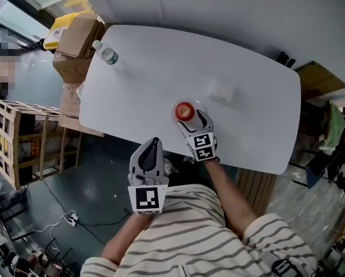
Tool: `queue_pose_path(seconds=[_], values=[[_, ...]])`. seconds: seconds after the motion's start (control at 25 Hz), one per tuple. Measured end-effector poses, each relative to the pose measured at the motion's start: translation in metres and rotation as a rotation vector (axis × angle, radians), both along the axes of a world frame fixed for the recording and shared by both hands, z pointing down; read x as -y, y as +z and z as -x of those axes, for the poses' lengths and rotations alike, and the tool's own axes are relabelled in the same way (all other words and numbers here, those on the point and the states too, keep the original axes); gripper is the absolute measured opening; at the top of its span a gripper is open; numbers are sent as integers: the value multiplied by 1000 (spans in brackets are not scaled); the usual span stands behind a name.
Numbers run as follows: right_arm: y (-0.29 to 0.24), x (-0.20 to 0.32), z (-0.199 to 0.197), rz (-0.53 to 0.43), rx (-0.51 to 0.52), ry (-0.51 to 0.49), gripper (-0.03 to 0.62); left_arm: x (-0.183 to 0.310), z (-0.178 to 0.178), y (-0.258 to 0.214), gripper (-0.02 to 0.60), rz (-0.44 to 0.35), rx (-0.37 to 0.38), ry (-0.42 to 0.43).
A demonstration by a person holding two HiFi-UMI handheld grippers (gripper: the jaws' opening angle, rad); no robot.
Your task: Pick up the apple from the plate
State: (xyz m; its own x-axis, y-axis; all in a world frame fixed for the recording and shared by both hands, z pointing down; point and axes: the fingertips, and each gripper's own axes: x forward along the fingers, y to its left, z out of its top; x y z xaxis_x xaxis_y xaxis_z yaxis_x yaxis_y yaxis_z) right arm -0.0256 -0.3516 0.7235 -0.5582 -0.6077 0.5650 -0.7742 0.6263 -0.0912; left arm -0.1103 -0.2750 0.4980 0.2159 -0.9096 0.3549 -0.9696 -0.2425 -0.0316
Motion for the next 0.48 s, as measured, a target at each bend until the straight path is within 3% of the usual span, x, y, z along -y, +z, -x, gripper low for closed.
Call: queue_pose_path(seconds=[0.28, 0.48], values=[[17, 3, 5, 29, -14, -13, 351, 0, 1, 1, 5, 5, 25, -8], [14, 4, 1, -3, -25, -2, 347, -5, 2, -1, 5, 7, 41, -21]])
